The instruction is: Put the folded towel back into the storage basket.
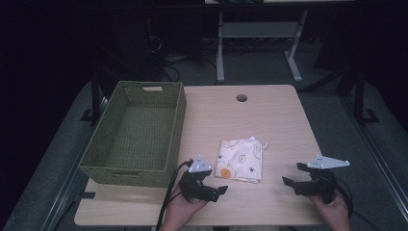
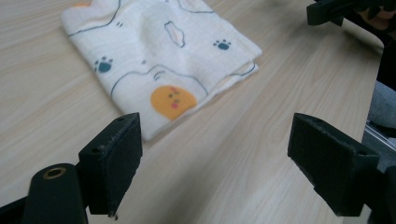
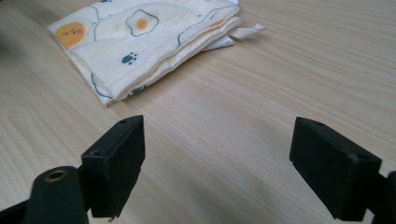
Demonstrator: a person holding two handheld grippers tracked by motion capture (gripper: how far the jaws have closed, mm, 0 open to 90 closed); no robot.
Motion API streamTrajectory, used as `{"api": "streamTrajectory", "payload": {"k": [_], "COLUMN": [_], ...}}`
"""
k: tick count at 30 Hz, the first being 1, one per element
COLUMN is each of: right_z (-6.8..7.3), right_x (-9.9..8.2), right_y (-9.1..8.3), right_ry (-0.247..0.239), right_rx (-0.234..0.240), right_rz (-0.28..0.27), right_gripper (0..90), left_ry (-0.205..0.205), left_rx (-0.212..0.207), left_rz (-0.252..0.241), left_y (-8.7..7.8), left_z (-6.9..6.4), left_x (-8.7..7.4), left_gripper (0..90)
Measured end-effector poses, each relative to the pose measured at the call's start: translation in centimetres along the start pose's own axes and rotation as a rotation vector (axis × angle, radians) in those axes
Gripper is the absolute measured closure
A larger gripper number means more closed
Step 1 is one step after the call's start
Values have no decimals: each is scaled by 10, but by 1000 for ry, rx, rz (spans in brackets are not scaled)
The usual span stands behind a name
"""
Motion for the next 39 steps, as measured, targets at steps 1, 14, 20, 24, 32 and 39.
{"api": "streamTrajectory", "payload": {"k": [1, 14, 20, 24, 32, 39], "right_z": [0, -1, 0, -1, 0, 0], "right_x": [0, 0, 1, 1, 2, 2], "right_y": [0, 0, 0, 1, 0, 0], "right_ry": [2, 3, -3, 3, 3, 1], "right_rx": [0, 5, 9, 11, 12, 15], "right_rz": [-2, -7, -3, -4, -8, -7], "right_gripper": [175, 175, 175, 175, 175, 175], "left_ry": [9, 58, 62, 74, 77, 89], "left_rx": [-5, -6, -5, -6, -2, 11], "left_rz": [5, 39, 58, 69, 80, 89], "left_y": [2, 27, 36, 42, 45, 50], "left_z": [-1, -7, -9, -9, -7, -7], "left_x": [5, 39, 46, 51, 60, 70], "left_gripper": [181, 203, 220, 224, 236, 245]}}
Point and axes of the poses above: each handheld gripper's, and its own axes: y roughly forward along the jaws, x roughly out of its top, z roughly to its left, the point moved 1 cm from there along y, roughly forward along the jaws, and after that the axes turned 13 degrees about x, right-handed, at the moved point
